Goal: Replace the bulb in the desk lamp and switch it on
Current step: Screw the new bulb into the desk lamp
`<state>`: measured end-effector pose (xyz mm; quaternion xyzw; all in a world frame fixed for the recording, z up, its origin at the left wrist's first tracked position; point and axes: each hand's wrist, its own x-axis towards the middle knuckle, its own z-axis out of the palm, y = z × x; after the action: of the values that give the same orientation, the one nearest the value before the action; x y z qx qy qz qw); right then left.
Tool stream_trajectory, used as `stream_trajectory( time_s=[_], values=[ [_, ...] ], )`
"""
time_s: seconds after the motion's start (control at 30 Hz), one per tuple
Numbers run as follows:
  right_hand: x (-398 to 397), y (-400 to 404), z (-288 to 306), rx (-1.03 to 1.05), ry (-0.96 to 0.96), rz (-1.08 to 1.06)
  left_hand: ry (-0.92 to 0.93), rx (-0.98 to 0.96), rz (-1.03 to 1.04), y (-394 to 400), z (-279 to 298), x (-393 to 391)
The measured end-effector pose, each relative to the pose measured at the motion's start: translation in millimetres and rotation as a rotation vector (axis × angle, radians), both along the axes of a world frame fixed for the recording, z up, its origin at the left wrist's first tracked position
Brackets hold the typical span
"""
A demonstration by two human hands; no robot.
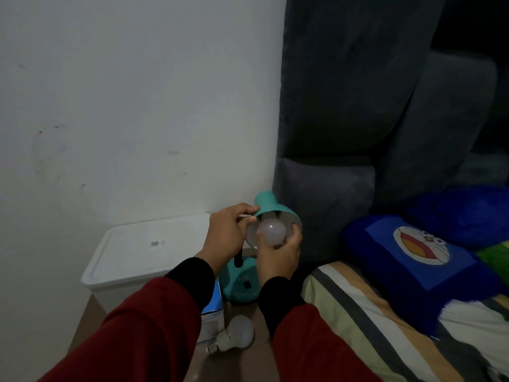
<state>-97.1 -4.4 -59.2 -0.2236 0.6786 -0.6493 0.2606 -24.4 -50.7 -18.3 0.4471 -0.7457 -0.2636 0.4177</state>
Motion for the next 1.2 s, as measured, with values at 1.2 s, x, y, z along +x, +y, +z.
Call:
stream_trajectory(
  time_s=[1.2],
  values=[
    [-3.1,5.1,0.8,-0.017,0.094,0.077,0.010,0.017,-0.001,0.2,0.1,-2.6]
  ],
)
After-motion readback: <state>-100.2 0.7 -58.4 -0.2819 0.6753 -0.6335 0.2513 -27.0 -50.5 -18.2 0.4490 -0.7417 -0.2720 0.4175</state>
